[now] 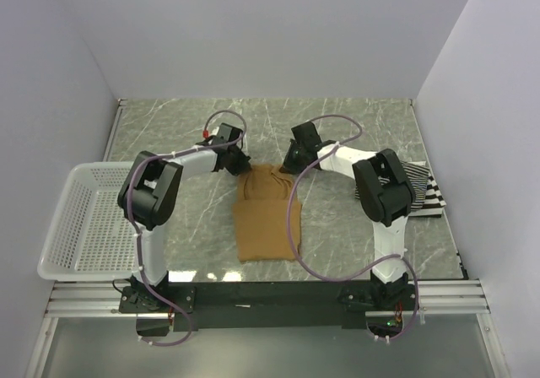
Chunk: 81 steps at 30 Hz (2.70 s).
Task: Fold and stack the tank tops
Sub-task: Fold the tank top
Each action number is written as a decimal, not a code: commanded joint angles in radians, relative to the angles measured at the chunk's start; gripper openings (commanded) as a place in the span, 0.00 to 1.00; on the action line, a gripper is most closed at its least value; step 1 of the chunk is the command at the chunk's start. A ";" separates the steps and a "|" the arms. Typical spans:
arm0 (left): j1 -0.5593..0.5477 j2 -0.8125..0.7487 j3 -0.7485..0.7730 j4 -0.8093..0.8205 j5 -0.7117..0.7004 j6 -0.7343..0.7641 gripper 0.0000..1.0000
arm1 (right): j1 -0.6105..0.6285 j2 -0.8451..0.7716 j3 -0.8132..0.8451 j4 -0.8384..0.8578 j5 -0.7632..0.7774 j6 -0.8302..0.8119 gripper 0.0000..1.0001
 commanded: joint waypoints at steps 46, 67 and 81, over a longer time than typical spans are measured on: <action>-0.001 -0.037 0.260 -0.065 0.021 0.112 0.21 | 0.029 -0.097 0.143 -0.080 0.289 -0.428 0.40; -0.385 -0.472 -0.364 0.029 -0.128 -0.135 0.16 | 0.141 0.084 0.318 -0.225 0.426 -0.611 0.39; -0.477 -0.381 -0.424 0.040 -0.142 -0.190 0.16 | 0.146 0.217 0.513 -0.410 0.518 -0.436 0.00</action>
